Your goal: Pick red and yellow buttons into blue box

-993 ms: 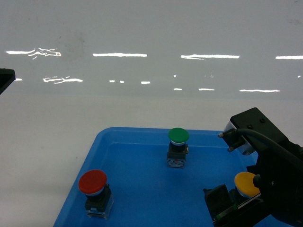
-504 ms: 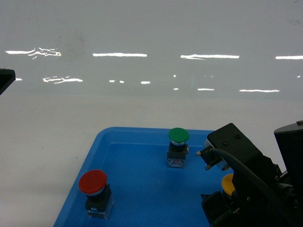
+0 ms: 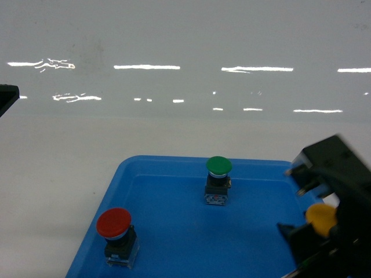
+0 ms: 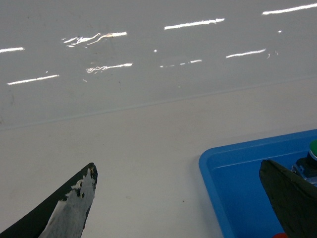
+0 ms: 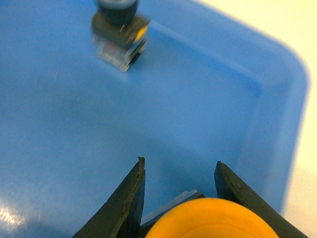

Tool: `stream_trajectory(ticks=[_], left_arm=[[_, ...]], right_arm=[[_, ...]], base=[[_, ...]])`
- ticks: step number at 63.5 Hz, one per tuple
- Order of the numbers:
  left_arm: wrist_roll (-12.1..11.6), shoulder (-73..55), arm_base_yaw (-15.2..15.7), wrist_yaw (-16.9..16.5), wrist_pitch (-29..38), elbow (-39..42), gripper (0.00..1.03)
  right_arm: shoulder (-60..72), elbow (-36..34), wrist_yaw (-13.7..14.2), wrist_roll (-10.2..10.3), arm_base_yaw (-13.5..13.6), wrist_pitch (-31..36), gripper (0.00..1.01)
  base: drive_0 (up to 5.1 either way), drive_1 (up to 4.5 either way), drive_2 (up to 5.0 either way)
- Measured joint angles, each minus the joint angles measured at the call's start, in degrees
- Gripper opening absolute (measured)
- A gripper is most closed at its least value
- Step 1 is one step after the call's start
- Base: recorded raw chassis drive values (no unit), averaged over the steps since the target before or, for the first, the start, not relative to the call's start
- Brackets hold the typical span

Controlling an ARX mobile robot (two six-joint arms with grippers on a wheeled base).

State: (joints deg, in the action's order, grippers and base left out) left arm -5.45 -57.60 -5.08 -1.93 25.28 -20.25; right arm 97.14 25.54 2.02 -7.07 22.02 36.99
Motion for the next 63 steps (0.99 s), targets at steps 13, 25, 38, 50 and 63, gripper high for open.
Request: stream_trajectory(ticks=[13, 25, 38, 50, 63], left_arm=[[0.0, 0.0, 0.0, 0.0, 0.0, 0.0, 0.98], [0.0, 0.0, 0.0, 0.0, 0.0, 0.0, 0.98], [0.0, 0.0, 0.0, 0.0, 0.0, 0.0, 0.98], [0.0, 0.0, 0.0, 0.0, 0.0, 0.0, 0.98], [0.0, 0.0, 0.0, 0.0, 0.0, 0.0, 0.98]], right_arm=[[-14.2, -2.6, 0.2, -0.1, -5.3, 0.9, 0.39], [-28.3, -6.9, 1.1, 0.1, -11.6, -2.1, 0.39], [-45.2, -13.5, 3.8, 0.4, -16.0, -6.1, 0.39], [-65.2, -18.8, 6.6, 2.4, -17.9, -20.0, 0.39], [-88.0, -20.8, 9.5, 5.1, -18.3, -33.8, 0.39]], base=[[0.0, 0.0, 0.0], [0.0, 0.0, 0.0], [0.0, 0.0, 0.0], [0.0, 0.0, 0.0], [0.0, 0.0, 0.0]])
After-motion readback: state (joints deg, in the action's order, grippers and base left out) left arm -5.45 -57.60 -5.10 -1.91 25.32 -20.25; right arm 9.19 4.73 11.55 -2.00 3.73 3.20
